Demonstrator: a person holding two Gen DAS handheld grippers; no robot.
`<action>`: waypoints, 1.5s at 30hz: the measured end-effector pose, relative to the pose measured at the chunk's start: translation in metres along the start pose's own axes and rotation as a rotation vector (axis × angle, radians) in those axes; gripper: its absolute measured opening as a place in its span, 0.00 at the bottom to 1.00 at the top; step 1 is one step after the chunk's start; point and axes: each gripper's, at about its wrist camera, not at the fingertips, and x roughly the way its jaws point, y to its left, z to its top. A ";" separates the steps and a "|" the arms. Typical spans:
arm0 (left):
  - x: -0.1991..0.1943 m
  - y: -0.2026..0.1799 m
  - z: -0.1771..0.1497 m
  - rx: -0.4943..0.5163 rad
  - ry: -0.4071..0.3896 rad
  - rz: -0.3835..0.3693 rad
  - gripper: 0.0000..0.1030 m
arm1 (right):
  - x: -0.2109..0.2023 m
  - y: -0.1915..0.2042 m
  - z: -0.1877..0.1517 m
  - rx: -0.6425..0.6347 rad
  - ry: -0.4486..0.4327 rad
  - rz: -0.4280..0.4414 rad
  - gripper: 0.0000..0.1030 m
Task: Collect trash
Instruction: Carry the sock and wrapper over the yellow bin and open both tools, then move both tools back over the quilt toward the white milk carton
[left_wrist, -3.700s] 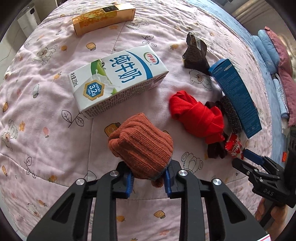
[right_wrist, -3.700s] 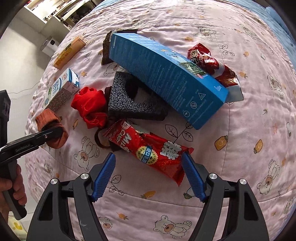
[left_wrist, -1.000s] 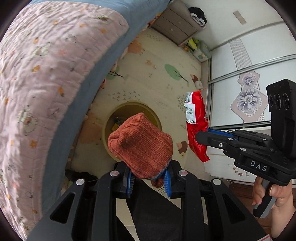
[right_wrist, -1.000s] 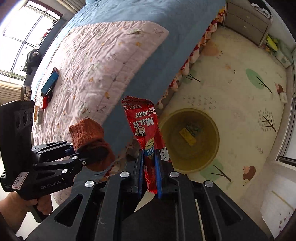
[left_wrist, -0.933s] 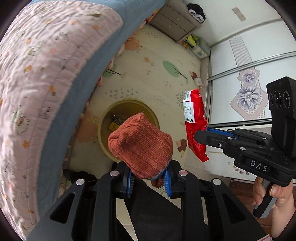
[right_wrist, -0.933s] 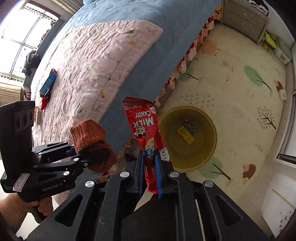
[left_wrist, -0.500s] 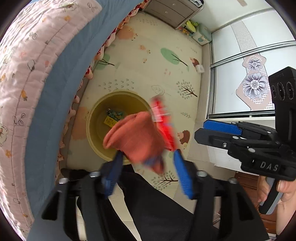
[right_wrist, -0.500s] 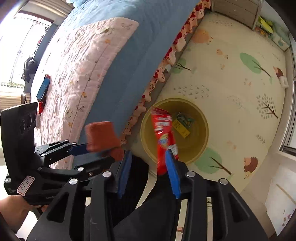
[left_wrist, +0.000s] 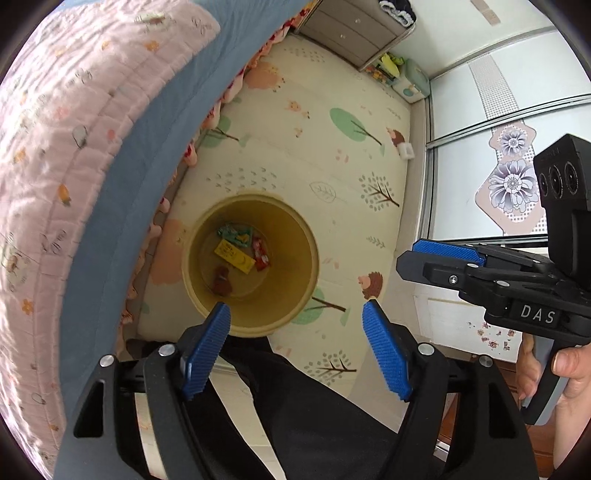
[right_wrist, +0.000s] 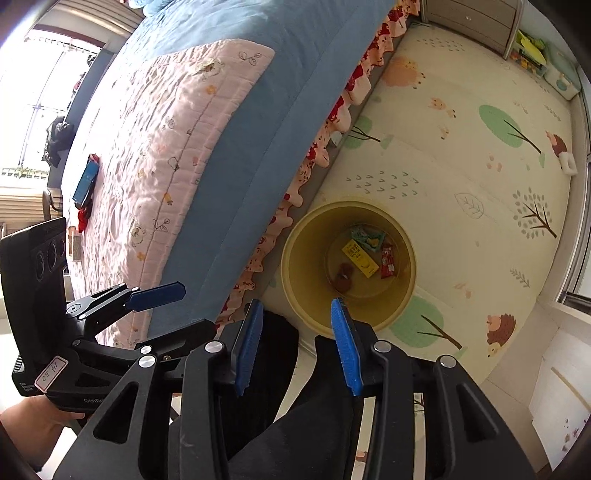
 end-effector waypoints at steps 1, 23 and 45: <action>-0.004 0.001 0.001 0.002 -0.008 0.000 0.71 | -0.001 0.005 0.002 -0.008 -0.003 0.000 0.38; -0.196 0.240 -0.064 -0.385 -0.311 0.137 0.72 | 0.057 0.319 0.072 -0.465 0.049 0.123 0.38; -0.320 0.531 -0.159 -0.788 -0.447 0.401 0.80 | 0.187 0.632 0.091 -0.918 0.123 0.174 0.59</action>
